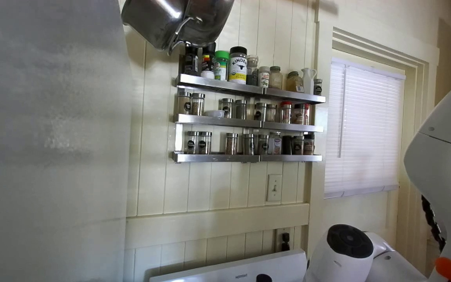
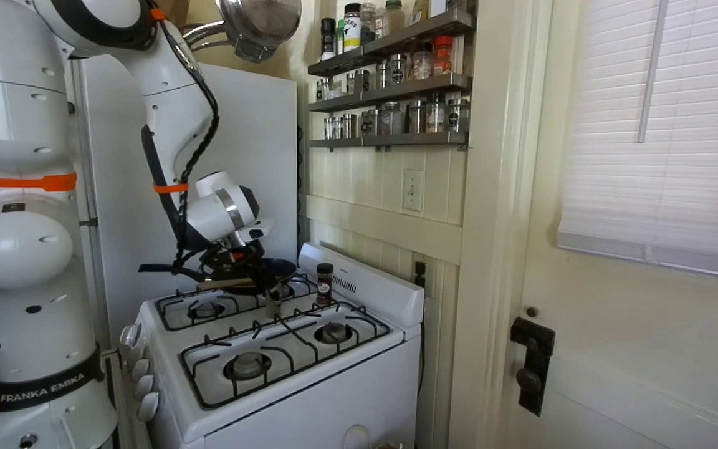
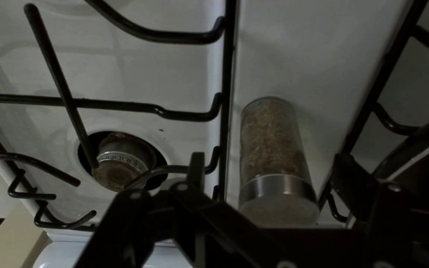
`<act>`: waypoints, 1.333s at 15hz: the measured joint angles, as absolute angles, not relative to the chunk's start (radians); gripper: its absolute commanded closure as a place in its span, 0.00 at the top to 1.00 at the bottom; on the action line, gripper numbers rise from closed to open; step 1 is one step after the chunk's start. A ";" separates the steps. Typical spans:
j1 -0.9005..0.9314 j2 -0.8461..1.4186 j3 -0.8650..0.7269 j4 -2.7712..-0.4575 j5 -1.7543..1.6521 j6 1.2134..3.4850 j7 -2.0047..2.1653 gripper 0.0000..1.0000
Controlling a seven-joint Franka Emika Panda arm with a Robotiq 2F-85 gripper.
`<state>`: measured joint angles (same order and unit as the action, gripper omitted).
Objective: Put the spice bottle on the bottle shelf
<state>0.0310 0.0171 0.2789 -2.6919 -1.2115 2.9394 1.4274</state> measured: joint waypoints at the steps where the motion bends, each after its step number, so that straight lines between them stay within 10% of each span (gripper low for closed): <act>1: 0.031 0.021 0.278 -2.690 -1.230 2.939 1.447 0.92; 20: 0.031 0.111 0.268 -2.624 -1.585 2.938 1.785 0.73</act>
<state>0.0310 0.1114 0.2684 -2.6242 -1.5854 2.9382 1.7851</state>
